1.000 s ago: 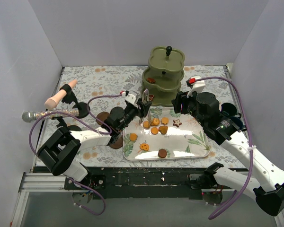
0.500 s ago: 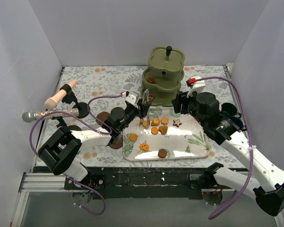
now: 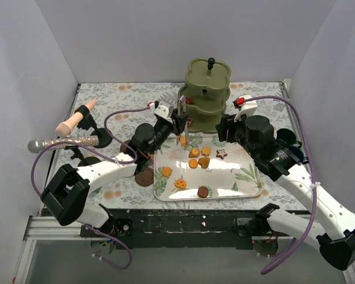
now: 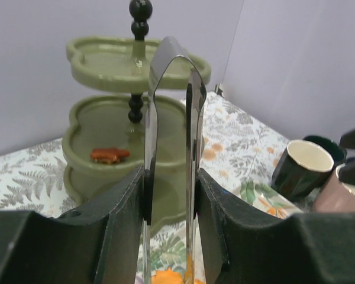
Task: Serve the afternoon tea
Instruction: Pick up the desert from the tray, then place the desert on the desert table.
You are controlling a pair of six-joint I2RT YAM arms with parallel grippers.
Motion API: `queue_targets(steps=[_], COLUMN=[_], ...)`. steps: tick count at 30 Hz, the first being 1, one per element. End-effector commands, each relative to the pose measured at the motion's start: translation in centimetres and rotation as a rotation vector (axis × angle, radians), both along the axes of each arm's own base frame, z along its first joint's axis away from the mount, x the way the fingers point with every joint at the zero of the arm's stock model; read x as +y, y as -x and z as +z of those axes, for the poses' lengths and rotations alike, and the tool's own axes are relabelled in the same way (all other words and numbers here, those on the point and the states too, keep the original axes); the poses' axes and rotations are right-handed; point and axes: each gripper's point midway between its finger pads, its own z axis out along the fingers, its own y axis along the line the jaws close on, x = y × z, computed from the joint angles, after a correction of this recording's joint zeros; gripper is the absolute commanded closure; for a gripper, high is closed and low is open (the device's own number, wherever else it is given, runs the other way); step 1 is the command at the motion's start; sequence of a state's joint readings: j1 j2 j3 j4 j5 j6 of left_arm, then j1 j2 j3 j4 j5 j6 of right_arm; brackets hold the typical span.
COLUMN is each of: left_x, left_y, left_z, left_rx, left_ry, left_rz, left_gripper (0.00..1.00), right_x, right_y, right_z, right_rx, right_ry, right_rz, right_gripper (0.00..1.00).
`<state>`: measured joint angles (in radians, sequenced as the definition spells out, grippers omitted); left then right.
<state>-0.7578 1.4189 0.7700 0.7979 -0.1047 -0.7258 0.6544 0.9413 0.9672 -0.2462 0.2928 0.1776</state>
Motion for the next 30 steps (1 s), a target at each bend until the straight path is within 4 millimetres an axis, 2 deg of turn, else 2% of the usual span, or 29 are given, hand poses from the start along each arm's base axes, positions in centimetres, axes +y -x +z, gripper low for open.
queue_targets(steps=[1,4,12,21,30], left_x=[0.5,-0.3,-3.1,-6.1,-6.8], left_y=[-0.4,-0.6,-2.4,-4.9,-6.2], left_z=[5.7,7.6,10.5,11.1,12.7], left_rx=[-0.059,-0.077,-0.144,-0.229,-0.289], left_ry=[0.053,0.093,0.124,0.103,0.133], left_rz=[0.040,0.020,-0.026,-0.043,-0.025], left_gripper=[0.65,0.66,0.66,0.66,0.66], right_x=[-1.1,-1.3,-1.8,-1.9,-2.0], right_y=[-0.1,-0.2,-0.4,-0.5,-0.9], right_z=[3.6,4.2,4.8,5.3,4.9], right_rx=[-0.079,-0.091,-0.107,-0.124,-0.125], right_ry=[-0.024,-0.023,-0.005,-0.003,0.027], right_rz=[-0.043,-0.051,-0.070,-0.072,-0.079], right_gripper=[0.36,0.36,0.36,0.36,0.36])
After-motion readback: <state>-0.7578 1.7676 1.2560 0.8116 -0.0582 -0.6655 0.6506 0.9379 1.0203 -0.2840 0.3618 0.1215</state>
